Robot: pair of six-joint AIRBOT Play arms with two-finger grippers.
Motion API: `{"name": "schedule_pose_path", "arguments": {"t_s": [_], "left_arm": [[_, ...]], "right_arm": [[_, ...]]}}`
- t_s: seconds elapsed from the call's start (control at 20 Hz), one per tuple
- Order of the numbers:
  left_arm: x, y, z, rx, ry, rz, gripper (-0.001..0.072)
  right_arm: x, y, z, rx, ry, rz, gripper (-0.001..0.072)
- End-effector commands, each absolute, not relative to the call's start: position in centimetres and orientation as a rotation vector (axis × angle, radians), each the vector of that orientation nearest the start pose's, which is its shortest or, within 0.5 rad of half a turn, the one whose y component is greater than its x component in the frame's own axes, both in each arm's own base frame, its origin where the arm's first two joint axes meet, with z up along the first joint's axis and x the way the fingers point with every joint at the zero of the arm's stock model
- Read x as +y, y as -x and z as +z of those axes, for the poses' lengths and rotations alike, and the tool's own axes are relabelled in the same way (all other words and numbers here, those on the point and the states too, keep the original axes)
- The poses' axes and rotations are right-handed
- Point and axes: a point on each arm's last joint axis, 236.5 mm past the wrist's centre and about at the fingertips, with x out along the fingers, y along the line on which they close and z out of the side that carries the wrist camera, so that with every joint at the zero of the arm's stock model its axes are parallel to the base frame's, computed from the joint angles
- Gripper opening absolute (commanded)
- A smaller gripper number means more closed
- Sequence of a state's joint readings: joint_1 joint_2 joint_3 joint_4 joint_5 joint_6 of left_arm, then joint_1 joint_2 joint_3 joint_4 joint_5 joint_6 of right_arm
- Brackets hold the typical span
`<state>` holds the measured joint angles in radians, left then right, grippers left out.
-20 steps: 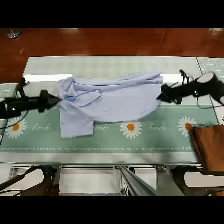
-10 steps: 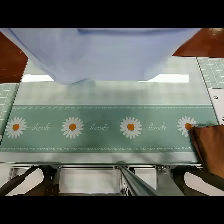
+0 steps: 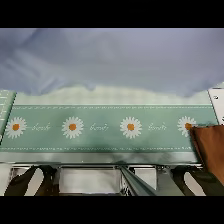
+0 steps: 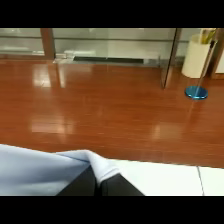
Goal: Fold the shirts.
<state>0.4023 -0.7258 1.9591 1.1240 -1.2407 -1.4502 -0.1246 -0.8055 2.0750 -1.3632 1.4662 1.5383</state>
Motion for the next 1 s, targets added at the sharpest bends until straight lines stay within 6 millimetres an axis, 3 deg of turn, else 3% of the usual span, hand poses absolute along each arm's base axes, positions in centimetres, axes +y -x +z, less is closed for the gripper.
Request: {"name": "schedule_pose_path", "arguments": {"t_s": [0.0, 0.15, 0.25, 0.35, 0.5, 0.6, 0.7, 0.8, 0.95], "left_arm": [[-2.2, -15.0, 53.5, -0.107, -0.035, 0.036, 0.0025], [-1.3, -15.0, 51.0, -0.004, 0.004, 0.032, 0.0025], [0.0, -16.9, 47.8, 0.109, 0.016, 0.059, 0.0025], [0.3, -20.0, 42.9, 0.255, 0.061, 0.044, 0.0025], [-0.5, -26.2, 31.4, 0.536, 0.175, -0.028, 0.0025], [0.5, -30.0, 24.1, 0.665, 0.227, -0.007, 0.0025], [1.1, -33.4, 18.2, 0.76, 0.278, 0.006, 0.0026], [1.1, -37.4, 14.7, 0.755, 0.298, 0.0, 0.0026], [0.8, -44.2, 12.3, 0.679, 0.34, 0.016, 0.0025]], "right_arm": [[2.1, -17.3, 47.2, 0.228, -0.017, 0.055, 0.0024], [2.4, -17.3, 44.5, 0.337, -0.033, 0.069, 0.0024], [3.3, -18.3, 41.7, 0.443, -0.052, 0.116, 0.0024], [5.2, -20.3, 37.7, 0.57, -0.093, 0.213, 0.0024], [7.2, -25.7, 31.5, 0.663, -0.188, 0.316, 0.0024], [6.1, -29.8, 26.3, 0.707, -0.254, 0.266, 0.0024], [5.3, -33.5, 21.0, 0.775, -0.302, 0.233, 0.0024], [5.3, -37.2, 16.9, 0.811, -0.312, 0.221, 0.0024], [4.9, -44.6, 12.8, 0.776, -0.353, 0.171, 0.0024]]}}
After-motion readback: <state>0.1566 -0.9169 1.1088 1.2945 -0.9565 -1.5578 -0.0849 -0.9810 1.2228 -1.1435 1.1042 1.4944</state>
